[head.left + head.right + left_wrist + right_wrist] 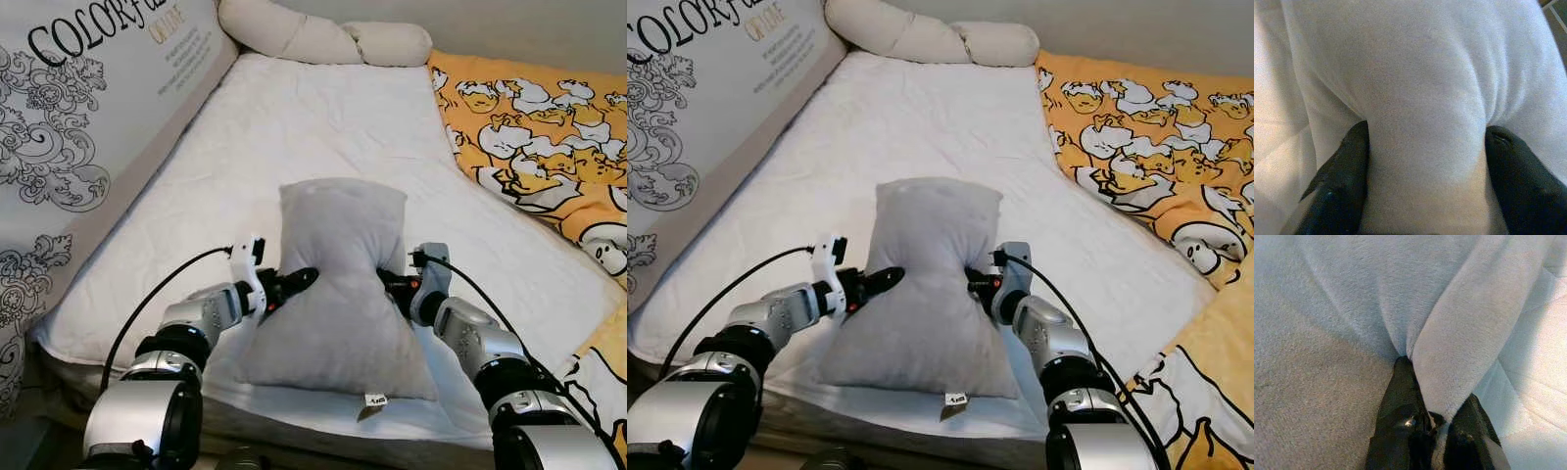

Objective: Clean up the room

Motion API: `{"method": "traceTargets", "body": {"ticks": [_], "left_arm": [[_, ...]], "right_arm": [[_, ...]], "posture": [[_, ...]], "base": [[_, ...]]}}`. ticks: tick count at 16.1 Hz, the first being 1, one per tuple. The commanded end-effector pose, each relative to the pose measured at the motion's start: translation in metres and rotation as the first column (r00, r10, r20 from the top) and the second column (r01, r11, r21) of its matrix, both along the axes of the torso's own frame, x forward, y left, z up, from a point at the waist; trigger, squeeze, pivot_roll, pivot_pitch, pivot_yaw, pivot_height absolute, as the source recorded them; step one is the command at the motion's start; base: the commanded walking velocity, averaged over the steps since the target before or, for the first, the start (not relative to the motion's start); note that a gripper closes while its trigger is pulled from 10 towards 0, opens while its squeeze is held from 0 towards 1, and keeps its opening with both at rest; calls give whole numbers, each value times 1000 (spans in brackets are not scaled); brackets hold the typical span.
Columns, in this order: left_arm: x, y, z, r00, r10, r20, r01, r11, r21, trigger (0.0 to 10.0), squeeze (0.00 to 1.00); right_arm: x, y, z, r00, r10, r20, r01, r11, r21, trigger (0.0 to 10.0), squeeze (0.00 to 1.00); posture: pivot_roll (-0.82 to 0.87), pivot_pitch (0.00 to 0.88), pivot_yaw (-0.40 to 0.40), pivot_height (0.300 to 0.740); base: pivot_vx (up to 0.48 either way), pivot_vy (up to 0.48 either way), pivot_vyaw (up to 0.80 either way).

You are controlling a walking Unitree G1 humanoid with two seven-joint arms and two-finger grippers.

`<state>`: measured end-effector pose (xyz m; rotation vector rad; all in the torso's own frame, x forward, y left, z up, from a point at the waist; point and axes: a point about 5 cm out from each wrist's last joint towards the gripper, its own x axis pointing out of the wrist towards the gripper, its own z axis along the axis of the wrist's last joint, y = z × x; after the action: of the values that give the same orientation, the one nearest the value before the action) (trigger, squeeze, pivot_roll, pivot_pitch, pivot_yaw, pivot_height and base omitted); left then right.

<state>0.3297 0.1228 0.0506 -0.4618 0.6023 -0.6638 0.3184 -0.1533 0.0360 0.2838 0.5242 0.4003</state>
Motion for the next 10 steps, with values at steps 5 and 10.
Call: {"method": "traceTargets", "body": {"ticks": [5,10], "left_arm": [[-1,-14,3,997,-60,47,59,998,29,0,0],[5,-19,10,993,-41,107,33,996,81,0,0]], "right_arm": [[7,5,10,997,-13,77,14,1000,-13,0,0],[8,7,12,994,-35,99,36,999,-10,0,0]], "posture": [[21,0,-21,740],[12,0,-16,740]], "base": [[0,0,0],[0,0,0]]}}
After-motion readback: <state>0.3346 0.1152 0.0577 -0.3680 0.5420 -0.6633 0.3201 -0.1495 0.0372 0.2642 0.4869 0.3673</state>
